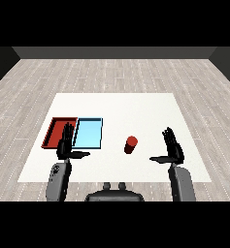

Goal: Pick the red can and put it in the red box

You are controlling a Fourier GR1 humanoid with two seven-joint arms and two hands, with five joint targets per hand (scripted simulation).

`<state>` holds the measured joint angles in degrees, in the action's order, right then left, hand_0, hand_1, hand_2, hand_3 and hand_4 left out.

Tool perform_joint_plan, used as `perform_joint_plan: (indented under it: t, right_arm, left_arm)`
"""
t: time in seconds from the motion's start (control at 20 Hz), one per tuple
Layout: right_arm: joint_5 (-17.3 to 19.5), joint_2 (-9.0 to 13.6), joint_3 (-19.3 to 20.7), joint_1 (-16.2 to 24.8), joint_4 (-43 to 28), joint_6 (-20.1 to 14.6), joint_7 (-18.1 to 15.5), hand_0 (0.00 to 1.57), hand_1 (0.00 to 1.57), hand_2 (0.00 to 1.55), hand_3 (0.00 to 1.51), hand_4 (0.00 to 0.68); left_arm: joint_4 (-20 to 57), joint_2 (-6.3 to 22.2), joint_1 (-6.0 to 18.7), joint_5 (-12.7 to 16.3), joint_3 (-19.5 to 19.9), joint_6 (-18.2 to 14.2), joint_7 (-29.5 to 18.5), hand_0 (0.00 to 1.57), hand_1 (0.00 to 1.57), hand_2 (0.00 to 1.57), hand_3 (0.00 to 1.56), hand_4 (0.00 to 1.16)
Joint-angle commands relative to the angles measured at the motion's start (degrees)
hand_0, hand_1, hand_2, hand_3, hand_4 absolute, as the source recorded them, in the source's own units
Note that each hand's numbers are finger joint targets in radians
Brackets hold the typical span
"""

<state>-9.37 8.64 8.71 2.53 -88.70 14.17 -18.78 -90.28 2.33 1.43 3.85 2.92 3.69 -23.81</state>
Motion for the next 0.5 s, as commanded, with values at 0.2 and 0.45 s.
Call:
perform_joint_plan:
  t: [0.2,0.45]
  right_arm:
    - [1.00,-4.19,-2.94,-3.27,3.60,-2.42,2.77,0.00,0.00,0.00,0.00,0.000]
    - [5.26,-6.73,-6.10,-4.05,8.87,-3.89,-1.56,0.00,0.00,0.00,0.00,0.000]
  left_arm:
    - [-5.64,1.41,1.47,3.65,1.91,0.22,7.02,0.00,0.00,0.00,0.00,0.00]
    - [-1.66,-1.47,1.45,-0.29,-0.75,-2.16,1.25,0.00,0.00,0.00,0.00,0.00]
